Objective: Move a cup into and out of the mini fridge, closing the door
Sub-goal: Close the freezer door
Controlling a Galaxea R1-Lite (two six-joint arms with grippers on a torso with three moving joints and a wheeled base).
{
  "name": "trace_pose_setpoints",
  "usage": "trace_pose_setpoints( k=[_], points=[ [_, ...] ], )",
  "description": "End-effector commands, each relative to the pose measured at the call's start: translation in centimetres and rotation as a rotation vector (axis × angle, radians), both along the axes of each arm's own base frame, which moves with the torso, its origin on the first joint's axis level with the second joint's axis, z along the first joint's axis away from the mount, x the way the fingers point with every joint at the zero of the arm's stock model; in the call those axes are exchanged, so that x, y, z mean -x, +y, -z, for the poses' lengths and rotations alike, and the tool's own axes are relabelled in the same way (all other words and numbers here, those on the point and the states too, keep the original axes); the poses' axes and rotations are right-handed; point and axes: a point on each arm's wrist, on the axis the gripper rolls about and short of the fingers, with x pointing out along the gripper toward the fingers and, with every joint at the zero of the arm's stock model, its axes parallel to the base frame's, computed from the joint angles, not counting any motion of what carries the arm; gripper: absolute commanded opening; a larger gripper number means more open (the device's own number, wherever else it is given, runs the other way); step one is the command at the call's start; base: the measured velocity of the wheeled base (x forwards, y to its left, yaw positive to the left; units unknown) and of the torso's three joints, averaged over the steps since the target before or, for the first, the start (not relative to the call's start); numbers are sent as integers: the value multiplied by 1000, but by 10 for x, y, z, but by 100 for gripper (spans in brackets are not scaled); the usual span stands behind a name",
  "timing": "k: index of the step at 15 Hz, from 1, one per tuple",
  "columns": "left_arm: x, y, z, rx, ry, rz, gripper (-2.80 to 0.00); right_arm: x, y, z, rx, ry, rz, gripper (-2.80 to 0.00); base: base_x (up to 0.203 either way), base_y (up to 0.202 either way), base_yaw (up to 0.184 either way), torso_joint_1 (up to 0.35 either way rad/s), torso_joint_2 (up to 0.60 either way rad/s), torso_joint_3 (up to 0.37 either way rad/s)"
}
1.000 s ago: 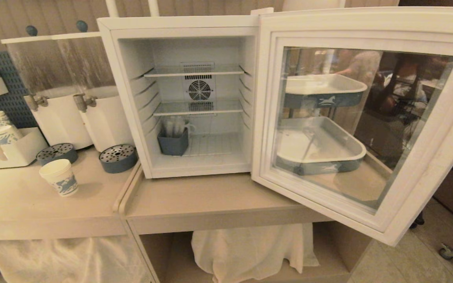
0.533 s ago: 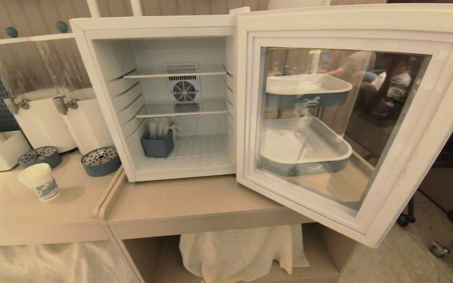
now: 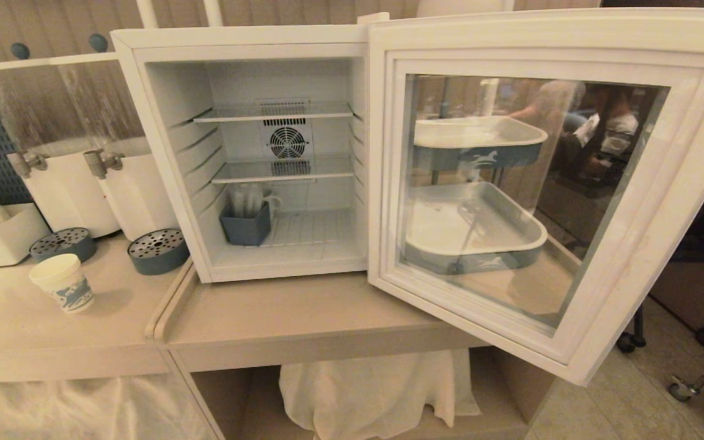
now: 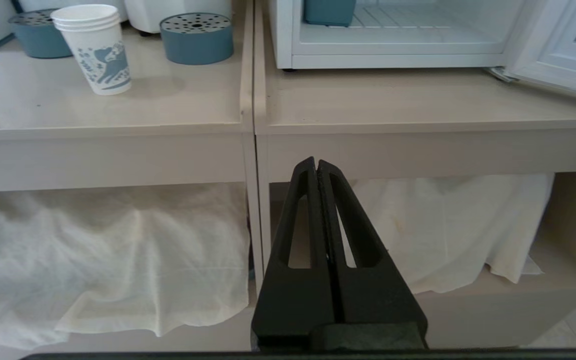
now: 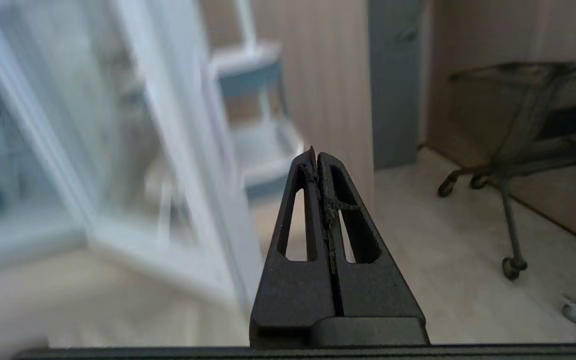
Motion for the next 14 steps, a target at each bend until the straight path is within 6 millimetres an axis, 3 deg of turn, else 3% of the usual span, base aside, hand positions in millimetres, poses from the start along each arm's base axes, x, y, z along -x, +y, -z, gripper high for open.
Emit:
trace_pose_setpoints(
  k=[1, 4, 6, 8, 11, 14],
  points=[
    [0, 0, 0, 0, 2, 0, -280, -67, 0, -58, -33, 191, 43, -280, 0, 0, 0, 0, 0, 0],
    [0, 0, 0, 0, 2, 0, -280, -177, -3, -79, -97, 416, 100, -280, 0, 0, 0, 0, 0, 0],
    [0, 0, 0, 0, 2, 0, -280, -251, -21, -60, -178, 548, 41, -280, 0, 0, 0, 0, 0, 0],
    [0, 0, 0, 0, 2, 0, -280, -299, -54, -44, -290, 597, -134, -280, 0, 0, 0, 0, 0, 0],
    [0, 0, 0, 0, 2, 0, -280, -321, -97, -39, -416, 549, -648, -280, 0, 0, 0, 0, 0, 0],
    [0, 0, 0, 0, 2, 0, -280, -314, -147, -35, -468, 445, -1003, -280, 0, 0, 0, 0, 0, 0]
  ],
)
